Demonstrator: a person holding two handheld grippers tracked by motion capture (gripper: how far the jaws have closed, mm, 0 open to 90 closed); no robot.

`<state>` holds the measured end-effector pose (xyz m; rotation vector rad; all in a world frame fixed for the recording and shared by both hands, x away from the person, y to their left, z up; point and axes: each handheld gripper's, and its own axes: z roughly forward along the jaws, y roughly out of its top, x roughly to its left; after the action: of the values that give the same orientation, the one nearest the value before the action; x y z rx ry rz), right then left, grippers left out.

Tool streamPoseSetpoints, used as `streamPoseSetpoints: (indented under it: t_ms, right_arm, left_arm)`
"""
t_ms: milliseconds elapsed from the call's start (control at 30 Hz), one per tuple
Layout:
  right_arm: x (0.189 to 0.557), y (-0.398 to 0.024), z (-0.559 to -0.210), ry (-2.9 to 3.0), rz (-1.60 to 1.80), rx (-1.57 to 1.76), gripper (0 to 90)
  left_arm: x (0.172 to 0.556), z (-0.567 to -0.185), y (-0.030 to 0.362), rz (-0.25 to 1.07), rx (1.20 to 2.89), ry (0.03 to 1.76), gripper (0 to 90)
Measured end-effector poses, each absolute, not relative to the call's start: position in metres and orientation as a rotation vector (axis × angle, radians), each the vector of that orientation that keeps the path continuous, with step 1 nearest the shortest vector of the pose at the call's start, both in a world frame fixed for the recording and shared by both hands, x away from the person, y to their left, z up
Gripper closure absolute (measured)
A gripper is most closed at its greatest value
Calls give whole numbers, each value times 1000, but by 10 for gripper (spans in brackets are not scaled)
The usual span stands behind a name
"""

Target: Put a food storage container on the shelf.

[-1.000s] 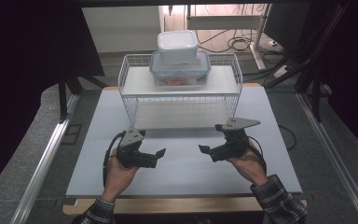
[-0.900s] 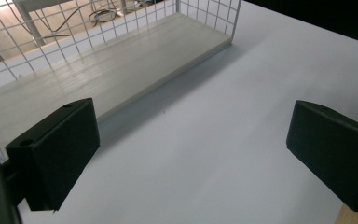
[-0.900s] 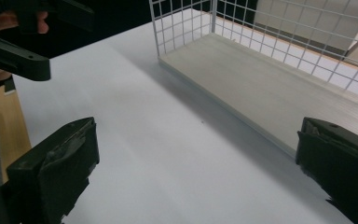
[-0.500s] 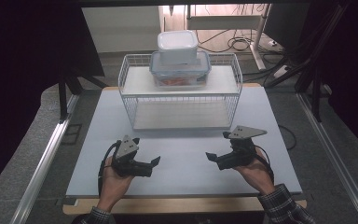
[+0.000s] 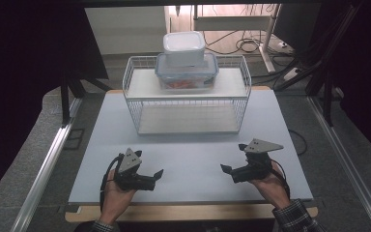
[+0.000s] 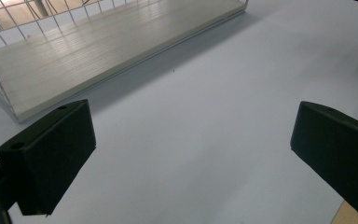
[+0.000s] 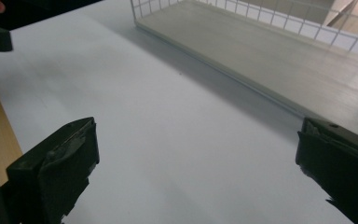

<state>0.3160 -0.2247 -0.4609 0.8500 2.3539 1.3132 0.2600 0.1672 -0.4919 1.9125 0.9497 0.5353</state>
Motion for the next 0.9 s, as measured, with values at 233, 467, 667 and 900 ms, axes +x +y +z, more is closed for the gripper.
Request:
streamPoseSetpoints:
  t_ms: [233,467,667,900]
  right_arm:
    - [314,-232,-475,2361,1264,875,0]
    - [312,-237,-483,2361,1244,887,0]
    - [313,-240,-494,2375,1223,906,0]
    - [316,-240,-506,2413,1188,924,0]
  left_arm:
    - [256,-500,172,531,1921,973,0]
    - [255,-509,172,525,1945,986,0]
    - [258,-521,169,534,2013,1000,0]
    - [264,-529,171,480,2036,1053,0]
